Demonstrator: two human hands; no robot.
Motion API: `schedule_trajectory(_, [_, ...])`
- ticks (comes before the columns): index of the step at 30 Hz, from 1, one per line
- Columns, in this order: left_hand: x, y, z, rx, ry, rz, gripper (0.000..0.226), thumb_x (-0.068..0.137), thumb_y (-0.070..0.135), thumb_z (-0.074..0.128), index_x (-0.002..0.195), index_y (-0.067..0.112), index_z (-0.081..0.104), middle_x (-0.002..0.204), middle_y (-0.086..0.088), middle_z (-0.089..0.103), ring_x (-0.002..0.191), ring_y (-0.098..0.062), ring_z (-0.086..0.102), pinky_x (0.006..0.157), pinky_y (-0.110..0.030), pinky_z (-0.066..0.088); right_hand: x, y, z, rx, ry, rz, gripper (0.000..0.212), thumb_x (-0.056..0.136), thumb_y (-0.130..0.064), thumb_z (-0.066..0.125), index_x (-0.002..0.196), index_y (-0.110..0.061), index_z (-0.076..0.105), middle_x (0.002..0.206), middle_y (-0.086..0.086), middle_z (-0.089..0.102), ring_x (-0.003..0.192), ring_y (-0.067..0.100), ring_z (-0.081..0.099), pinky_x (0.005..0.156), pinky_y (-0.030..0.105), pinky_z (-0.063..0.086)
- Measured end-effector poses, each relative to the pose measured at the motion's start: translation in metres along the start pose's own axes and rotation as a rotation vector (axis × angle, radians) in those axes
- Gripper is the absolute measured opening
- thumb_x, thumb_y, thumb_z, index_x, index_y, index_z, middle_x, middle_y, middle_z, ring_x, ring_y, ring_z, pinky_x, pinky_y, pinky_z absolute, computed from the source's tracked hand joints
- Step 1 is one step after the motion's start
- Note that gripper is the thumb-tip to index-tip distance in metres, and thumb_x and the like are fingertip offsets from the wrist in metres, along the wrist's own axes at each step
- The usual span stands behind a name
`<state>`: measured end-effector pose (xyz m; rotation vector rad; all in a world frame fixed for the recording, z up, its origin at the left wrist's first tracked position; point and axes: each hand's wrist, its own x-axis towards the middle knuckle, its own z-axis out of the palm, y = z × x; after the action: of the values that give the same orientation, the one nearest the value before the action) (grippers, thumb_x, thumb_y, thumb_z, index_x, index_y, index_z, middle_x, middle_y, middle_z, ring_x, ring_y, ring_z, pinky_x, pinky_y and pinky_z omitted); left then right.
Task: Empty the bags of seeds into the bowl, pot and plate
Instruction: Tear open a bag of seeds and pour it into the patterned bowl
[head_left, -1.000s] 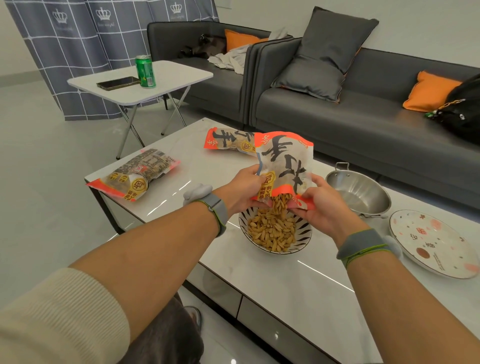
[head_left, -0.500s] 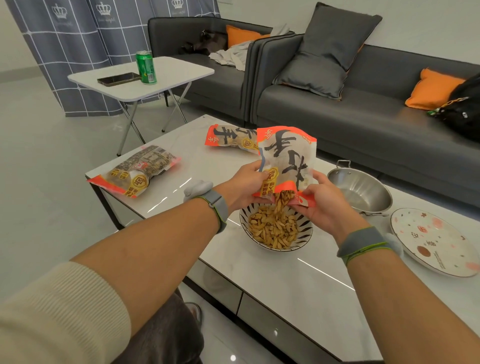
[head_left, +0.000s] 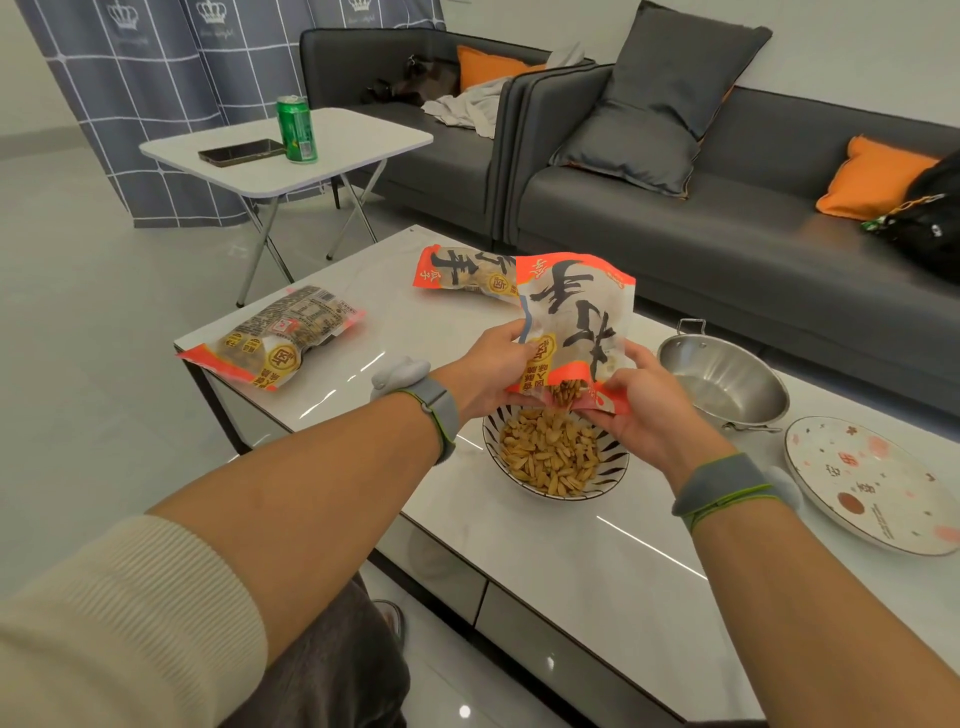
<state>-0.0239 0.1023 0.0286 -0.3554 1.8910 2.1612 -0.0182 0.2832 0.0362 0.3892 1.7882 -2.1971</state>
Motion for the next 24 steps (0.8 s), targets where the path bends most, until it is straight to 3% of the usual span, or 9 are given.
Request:
schedule_trajectory(2, [0.0007, 0.0008, -0.0037, -0.013, 0.006, 0.0, 0.032, 0.116, 0.014, 0.041, 0.139, 0.031, 0.056, 0.128, -0.02, 0.073, 0.087, -0.038, 0.076, 0.073, -0.057, 0.067, 0.0008, -0.0025, -0.0023, 0.019, 0.0, 0.005, 0.069, 0.099, 0.015, 0.032, 0.152, -0.027, 0.049, 0.137, 0.021, 0.063, 0.112, 0.041, 0.073, 0.088, 0.056, 0.064])
schedule_trajectory(5, [0.0024, 0.0008, -0.0021, -0.011, 0.017, 0.009, 0.03, 0.115, 0.013, 0.042, 0.13, 0.033, 0.06, 0.128, -0.018, 0.074, 0.094, -0.036, 0.076, 0.084, -0.062, 0.065, 0.0017, -0.0047, -0.0058, 0.035, 0.008, 0.003, 0.069, 0.098, 0.015, 0.033, 0.15, -0.027, 0.051, 0.14, 0.021, 0.062, 0.113, 0.041, 0.073, 0.089, 0.058, 0.063])
schedule_trajectory(11, [0.0036, -0.0015, 0.0011, 0.003, 0.018, 0.02, 0.036, 0.115, 0.013, 0.042, 0.144, 0.029, 0.057, 0.133, -0.022, 0.07, 0.092, -0.037, 0.074, 0.071, -0.056, 0.068, 0.0006, -0.003, -0.0039, 0.03, -0.011, 0.0, 0.07, 0.099, 0.015, 0.033, 0.151, -0.029, 0.05, 0.146, 0.023, 0.056, 0.112, 0.041, 0.073, 0.087, 0.056, 0.065])
schedule_trajectory(16, [0.0033, 0.0017, 0.0002, 0.008, 0.037, 0.019, 0.042, 0.115, 0.013, 0.043, 0.152, 0.031, 0.052, 0.122, -0.016, 0.073, 0.093, -0.036, 0.074, 0.083, -0.062, 0.065, 0.0011, -0.0073, -0.0094, 0.063, -0.005, -0.003, 0.068, 0.098, 0.016, 0.03, 0.144, -0.027, 0.056, 0.136, 0.02, 0.065, 0.112, 0.04, 0.073, 0.084, 0.053, 0.065])
schedule_trajectory(21, [0.0024, 0.0008, 0.0029, 0.033, 0.039, 0.033, 0.043, 0.115, 0.016, 0.043, 0.155, 0.032, 0.05, 0.13, -0.018, 0.073, 0.094, -0.036, 0.076, 0.08, -0.06, 0.066, -0.0002, -0.0018, -0.0015, 0.039, -0.002, -0.015, 0.07, 0.1, 0.015, 0.032, 0.151, -0.029, 0.05, 0.14, 0.019, 0.061, 0.114, 0.039, 0.072, 0.089, 0.056, 0.064])
schedule_trajectory(24, [0.0023, 0.0028, 0.0008, 0.017, 0.057, 0.032, 0.043, 0.115, 0.014, 0.042, 0.153, 0.031, 0.052, 0.126, -0.017, 0.074, 0.092, -0.035, 0.075, 0.075, -0.057, 0.067, 0.0, -0.0045, -0.0044, 0.047, 0.002, -0.018, 0.069, 0.099, 0.015, 0.031, 0.15, -0.028, 0.051, 0.137, 0.018, 0.063, 0.113, 0.039, 0.073, 0.089, 0.057, 0.064])
